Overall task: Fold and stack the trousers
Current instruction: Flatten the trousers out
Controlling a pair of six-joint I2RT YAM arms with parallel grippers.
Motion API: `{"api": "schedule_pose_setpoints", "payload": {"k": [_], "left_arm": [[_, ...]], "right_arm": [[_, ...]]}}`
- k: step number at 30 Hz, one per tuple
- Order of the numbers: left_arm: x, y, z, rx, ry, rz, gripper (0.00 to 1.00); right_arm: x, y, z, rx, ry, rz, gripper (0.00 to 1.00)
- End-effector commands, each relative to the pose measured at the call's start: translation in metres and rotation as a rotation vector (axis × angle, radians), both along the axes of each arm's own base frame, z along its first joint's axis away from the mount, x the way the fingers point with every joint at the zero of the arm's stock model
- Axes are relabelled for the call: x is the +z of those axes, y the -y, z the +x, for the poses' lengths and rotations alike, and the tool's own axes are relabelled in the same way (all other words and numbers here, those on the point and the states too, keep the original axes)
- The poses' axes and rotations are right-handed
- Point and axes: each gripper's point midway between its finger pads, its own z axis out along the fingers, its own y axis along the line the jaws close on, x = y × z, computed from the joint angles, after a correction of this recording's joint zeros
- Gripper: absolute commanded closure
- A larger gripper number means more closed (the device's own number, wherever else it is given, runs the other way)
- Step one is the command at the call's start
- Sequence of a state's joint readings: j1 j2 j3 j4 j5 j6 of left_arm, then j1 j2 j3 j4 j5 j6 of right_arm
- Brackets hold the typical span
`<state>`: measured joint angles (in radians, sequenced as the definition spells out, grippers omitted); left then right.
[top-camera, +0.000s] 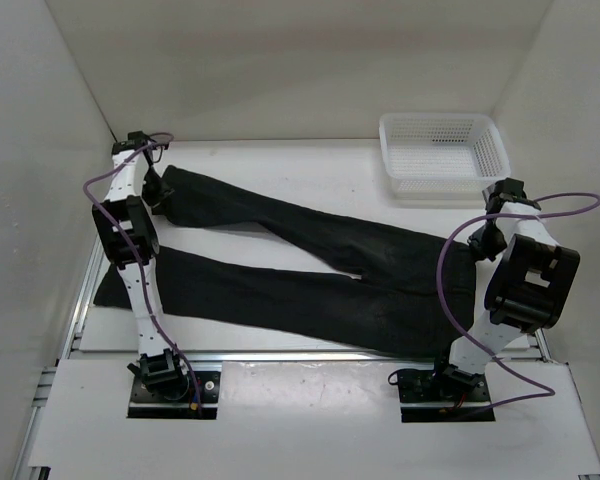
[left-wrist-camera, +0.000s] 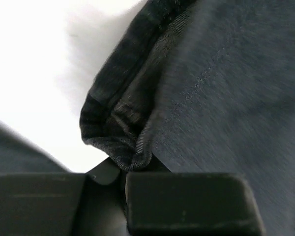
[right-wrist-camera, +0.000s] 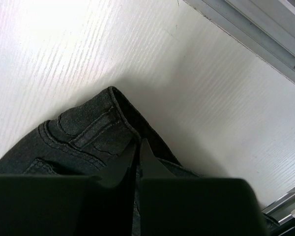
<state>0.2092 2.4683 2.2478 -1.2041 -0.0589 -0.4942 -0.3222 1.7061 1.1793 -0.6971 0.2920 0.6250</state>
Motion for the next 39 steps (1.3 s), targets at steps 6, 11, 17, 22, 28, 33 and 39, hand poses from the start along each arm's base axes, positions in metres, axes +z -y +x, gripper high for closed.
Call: {"api": "schedule_pose_setpoints", "payload": {"k": [6, 11, 17, 22, 28, 33, 39], "left_arm": [[0.12, -0.065, -0.025, 0.112, 0.192, 0.179, 0.9], [0.072, -0.073, -0.043, 0.1, 0.065, 0.113, 0.54], [0.078, -0.064, -0.049, 0.077, 0.063, 0.103, 0.0], [0.12, -0.04, -0.038, 0.009, 0.171, 0.101, 0.0], [0.119, 0.021, -0.02, -0.16, 0.215, 0.051, 0.85], [0.069, 0.097, -0.012, -0.335, 0.102, 0.015, 0.9], [0.024, 0.125, -0.016, -0.386, 0.004, -0.005, 0.9]], "right_arm": [[0.015, 0.023, 0.001, -0.045, 0.054, -0.026, 1.0], [0.015, 0.021, 0.001, -0.042, 0.057, -0.018, 1.0], [0.035, 0.016, 0.008, 0.0, 0.123, -0.003, 0.22], [0.066, 0.009, 0.017, 0.036, 0.216, -0.022, 0.16], [0.086, -0.059, 0.04, 0.253, 0.303, 0.065, 1.0], [0.044, -0.13, 0.03, 0.407, 0.233, 0.227, 1.0], [-0.012, -0.147, 0.006, 0.36, 0.076, 0.304, 0.95]]}}
